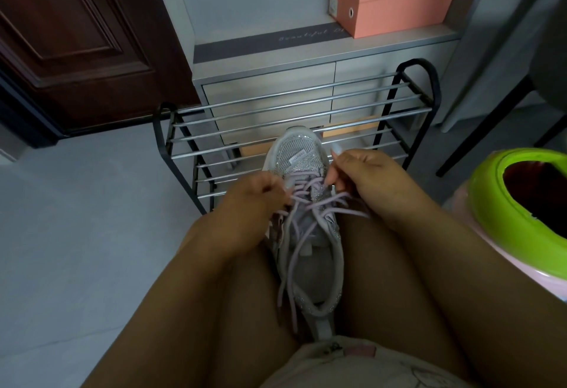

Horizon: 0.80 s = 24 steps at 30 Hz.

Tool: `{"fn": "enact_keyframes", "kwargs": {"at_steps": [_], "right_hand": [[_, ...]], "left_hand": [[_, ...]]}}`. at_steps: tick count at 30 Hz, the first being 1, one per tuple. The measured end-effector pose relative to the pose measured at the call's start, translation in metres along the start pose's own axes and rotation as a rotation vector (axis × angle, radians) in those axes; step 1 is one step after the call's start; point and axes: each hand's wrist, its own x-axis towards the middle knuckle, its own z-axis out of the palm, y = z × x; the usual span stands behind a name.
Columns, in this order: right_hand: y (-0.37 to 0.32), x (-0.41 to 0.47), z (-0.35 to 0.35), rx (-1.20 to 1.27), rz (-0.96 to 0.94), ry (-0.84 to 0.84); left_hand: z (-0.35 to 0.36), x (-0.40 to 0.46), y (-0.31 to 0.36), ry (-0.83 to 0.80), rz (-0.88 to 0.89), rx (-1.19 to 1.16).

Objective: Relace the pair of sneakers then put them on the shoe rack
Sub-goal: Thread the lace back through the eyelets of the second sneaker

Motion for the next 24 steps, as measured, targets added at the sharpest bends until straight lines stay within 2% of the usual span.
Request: {"fn": "enact_keyframes", "kwargs": {"at_steps": [2, 3, 4, 5, 8, 12, 15, 19, 22, 23, 24], "right_hand": [[0.001, 0.001, 0.0, 0.008, 0.0, 0.007], [0.002, 0.001, 0.001, 0.011, 0.001, 0.01], [0.002, 0.001, 0.001, 0.012, 0.002, 0.012], [0.002, 0.001, 0.001, 0.012, 0.004, 0.012], [0.001, 0.0, 0.002, 0.008, 0.006, 0.004], [0.0, 0.001, 0.003, 0.004, 0.003, -0.002], [0.0, 0.0, 0.001, 0.002, 0.003, -0.002], [0.002, 0.001, 0.0, 0.007, 0.007, 0.011], [0.0, 0.0, 0.0, 0.035, 0.008, 0.009], [0.0, -0.001, 0.001, 0.042, 0.004, 0.008], [-0.001, -0.001, 0.001, 0.043, 0.001, 0.008]], "left_hand": [[-0.003, -0.002, -0.005, -0.007, -0.049, -0.415], [-0.005, -0.002, -0.007, 0.004, -0.064, -0.566], [-0.007, -0.002, -0.009, 0.024, -0.072, -0.619], [-0.008, -0.002, -0.01, 0.048, -0.067, -0.565], [-0.007, 0.0, 0.0, 0.085, 0.04, -0.108], [0.002, 0.001, 0.012, 0.056, 0.154, 0.323], [0.005, 0.005, 0.007, 0.032, 0.164, 0.43], [-0.002, 0.005, 0.004, -0.015, 0.066, 0.152], [-0.004, 0.004, -0.003, 0.098, -0.068, -0.472], [-0.005, 0.004, -0.005, 0.127, -0.08, -0.556], [-0.006, 0.004, -0.006, 0.136, -0.075, -0.497]]}}
